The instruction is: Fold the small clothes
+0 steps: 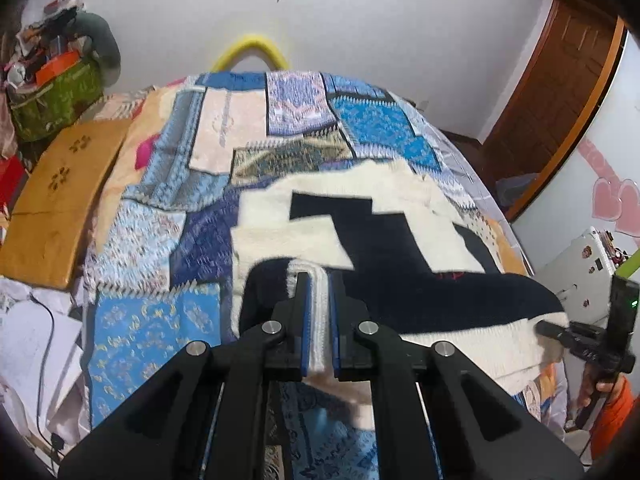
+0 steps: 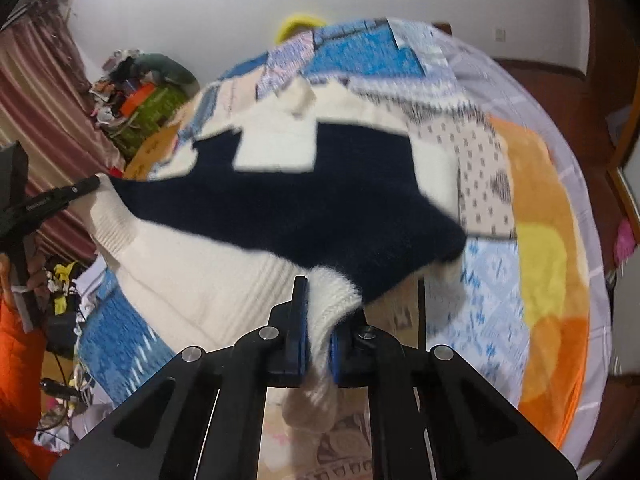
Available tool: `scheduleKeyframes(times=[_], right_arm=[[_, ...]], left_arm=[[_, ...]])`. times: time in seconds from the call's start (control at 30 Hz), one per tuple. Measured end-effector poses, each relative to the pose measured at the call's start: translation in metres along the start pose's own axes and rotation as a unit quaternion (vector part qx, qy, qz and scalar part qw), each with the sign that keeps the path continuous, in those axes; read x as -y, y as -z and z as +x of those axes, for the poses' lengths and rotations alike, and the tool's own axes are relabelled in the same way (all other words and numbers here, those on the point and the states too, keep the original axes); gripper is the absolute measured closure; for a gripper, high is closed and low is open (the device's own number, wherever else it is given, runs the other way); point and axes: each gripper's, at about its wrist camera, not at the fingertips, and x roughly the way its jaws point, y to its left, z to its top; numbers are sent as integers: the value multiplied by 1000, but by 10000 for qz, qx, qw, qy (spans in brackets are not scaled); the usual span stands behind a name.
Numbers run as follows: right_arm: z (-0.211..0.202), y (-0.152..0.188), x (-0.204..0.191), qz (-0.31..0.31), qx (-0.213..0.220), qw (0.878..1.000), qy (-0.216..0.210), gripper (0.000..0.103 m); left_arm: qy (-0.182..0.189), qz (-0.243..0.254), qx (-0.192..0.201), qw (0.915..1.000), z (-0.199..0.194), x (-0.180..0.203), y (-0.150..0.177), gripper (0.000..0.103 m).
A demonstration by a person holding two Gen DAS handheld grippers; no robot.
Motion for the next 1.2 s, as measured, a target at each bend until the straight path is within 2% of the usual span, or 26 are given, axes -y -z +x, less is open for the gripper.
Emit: scheduleKeyframes(times=[0.17, 0.23, 0.43, 0.53, 0.63, 0.93, 1.2], right_arm=[[-12, -35, -3, -172, 449, 9988, 59, 96], [-10, -51, -2, -233, 600, 9977, 222, 96], [14, -88, 16, -48, 716, 9964, 450, 96], [28, -103, 30, 137, 678, 9963, 501, 96], [42, -114, 43, 314, 563, 9966, 515, 96], [86, -127, 76, 875, 75, 9957, 280, 96], [95, -138, 85, 868, -89, 9960, 182, 95]], left_arm=[[-65, -16, 141, 9999, 3, -2, -17, 96], [-129, 3, 207, 9997, 7, -2, -26, 96], [-321, -79, 291, 9990, 25, -11, -51, 97], [-461, -126, 270, 9985, 39, -18, -62, 103], [-595, -200, 193, 9978, 57, -28, -71, 103], [-799, -349, -402, 9954, 123, -55, -68, 103], [-806, -406, -570, 9943, 138, -67, -66, 102]])
